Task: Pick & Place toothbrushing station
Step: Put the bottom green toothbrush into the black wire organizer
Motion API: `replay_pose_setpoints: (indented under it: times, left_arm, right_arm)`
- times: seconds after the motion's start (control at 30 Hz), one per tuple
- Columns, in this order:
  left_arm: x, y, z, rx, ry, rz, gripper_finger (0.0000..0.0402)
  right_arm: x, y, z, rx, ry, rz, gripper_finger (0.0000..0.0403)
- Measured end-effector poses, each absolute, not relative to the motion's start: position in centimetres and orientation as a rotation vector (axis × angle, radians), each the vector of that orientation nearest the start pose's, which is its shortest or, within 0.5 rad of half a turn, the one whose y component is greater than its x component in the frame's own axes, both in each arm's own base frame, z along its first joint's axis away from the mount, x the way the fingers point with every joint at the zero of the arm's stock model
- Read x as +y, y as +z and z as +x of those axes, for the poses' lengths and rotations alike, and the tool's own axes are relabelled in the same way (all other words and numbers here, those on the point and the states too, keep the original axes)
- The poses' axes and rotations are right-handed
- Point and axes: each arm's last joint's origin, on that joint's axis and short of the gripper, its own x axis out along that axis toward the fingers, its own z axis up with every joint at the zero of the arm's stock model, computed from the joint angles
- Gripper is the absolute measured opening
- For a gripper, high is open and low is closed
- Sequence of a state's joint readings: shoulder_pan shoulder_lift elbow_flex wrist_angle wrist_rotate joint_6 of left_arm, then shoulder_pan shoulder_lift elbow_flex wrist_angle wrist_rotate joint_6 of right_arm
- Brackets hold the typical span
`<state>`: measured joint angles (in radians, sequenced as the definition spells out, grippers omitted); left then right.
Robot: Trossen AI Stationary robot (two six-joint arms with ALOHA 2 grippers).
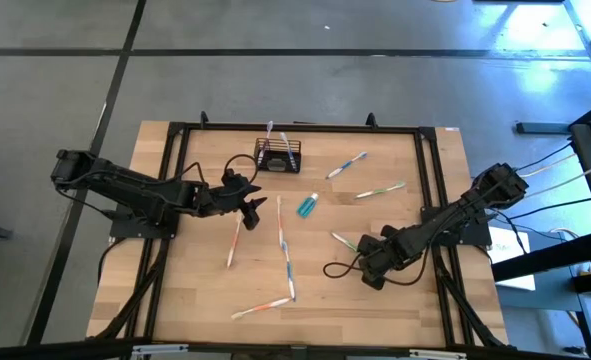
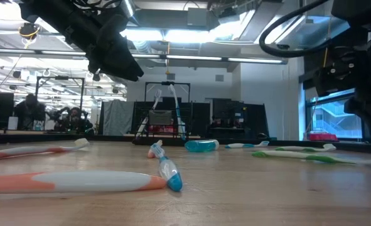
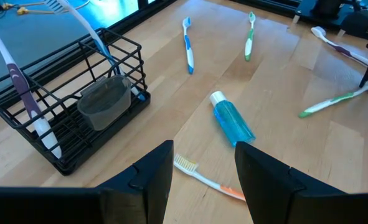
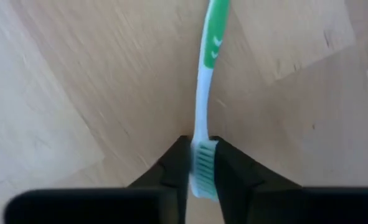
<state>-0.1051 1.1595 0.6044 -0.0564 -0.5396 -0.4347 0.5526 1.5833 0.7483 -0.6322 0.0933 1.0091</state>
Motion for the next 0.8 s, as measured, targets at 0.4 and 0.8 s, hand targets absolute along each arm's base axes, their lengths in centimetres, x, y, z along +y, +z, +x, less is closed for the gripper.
replay_pose_setpoints:
  times: [0.4,0.8]
  left_arm:
    - [-1.1,21.4,23.1,0.497,0.484,-0.238,0.0168]
    - [-1.4,21.8,23.5,0.456,0.372,-0.373,0.0168]
  right_arm:
    - [12.8,13.6,21.2,1.412,-0.286,0.278,0.0023]
    - [13.7,17.4,24.5,1.262,-0.087,0.078,0.0022]
